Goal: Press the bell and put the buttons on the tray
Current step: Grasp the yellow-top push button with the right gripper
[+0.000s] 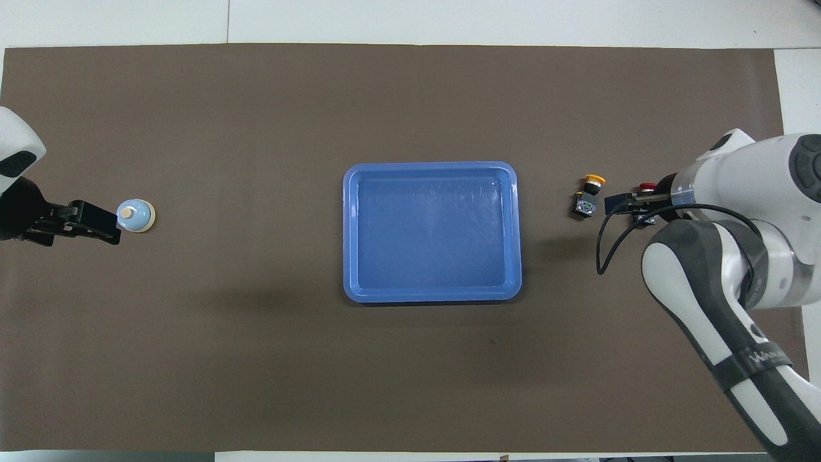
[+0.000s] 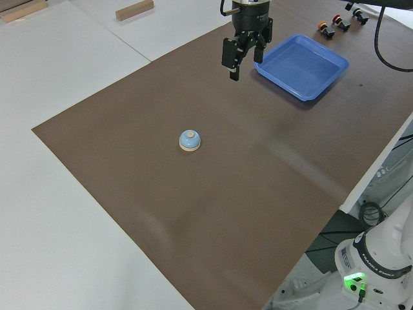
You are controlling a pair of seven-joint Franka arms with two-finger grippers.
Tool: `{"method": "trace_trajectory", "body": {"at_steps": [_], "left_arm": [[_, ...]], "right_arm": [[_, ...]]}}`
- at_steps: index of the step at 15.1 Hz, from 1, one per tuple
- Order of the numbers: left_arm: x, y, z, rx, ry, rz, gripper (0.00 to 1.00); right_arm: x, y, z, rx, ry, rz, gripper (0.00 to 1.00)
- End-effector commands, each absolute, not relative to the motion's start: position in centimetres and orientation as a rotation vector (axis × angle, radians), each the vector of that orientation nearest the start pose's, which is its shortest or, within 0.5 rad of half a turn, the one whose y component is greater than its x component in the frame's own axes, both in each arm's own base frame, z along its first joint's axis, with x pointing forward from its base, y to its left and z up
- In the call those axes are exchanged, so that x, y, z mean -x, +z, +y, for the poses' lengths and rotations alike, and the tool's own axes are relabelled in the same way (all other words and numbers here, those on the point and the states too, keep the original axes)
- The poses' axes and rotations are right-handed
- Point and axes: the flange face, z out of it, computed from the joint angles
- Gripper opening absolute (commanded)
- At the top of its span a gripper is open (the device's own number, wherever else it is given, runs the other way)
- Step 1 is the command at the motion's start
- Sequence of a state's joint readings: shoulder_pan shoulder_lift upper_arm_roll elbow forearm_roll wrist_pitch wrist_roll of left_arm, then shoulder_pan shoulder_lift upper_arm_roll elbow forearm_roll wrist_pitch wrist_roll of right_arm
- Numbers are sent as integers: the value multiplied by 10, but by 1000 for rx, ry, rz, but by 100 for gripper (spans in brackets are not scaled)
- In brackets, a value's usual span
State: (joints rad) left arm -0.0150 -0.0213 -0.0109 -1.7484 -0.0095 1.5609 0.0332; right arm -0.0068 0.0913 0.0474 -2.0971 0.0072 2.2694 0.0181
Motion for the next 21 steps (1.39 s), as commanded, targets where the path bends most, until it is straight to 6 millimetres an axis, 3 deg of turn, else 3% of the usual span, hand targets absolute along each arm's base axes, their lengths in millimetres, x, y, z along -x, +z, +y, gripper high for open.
{"method": "trace_trajectory", "body": {"at_steps": [1,4,6,10,11,12,13,14,15,16,19,20,21], "left_arm": [[-543,554,-18,3149,235,65,100],[-542,562,-20,3148,228,76,100],[-540,576,-20,3147,218,77,100],[-539,575,-21,3144,222,84,100],[-539,575,-21,3143,225,86,100],[-538,574,-21,3144,222,89,100],[-536,572,-21,3143,225,88,100],[-537,572,-20,3144,225,86,100],[-537,574,-20,3144,213,86,100],[-537,576,-20,3145,208,86,100],[-537,576,-20,3145,208,86,100],[-536,576,-20,3145,208,86,100],[-537,575,-19,3145,210,81,100]], "right_arm": [[-574,367,45,3122,-159,23,100],[-589,325,45,3116,-195,24,100],[-593,310,47,3113,-187,33,100],[-598,290,47,3109,-201,42,99],[-598,289,47,3109,-198,42,93],[-598,289,47,3110,-194,42,81],[-598,289,46,3111,-187,39,60],[-598,289,45,3112,-177,39,30],[-597,288,45,3115,-161,33,8],[-597,289,46,3117,-144,30,0],[-606,303,47,3117,-137,25,0],[-612,314,50,3118,-123,18,0],[-619,331,66,3118,-105,-17,0]]}}
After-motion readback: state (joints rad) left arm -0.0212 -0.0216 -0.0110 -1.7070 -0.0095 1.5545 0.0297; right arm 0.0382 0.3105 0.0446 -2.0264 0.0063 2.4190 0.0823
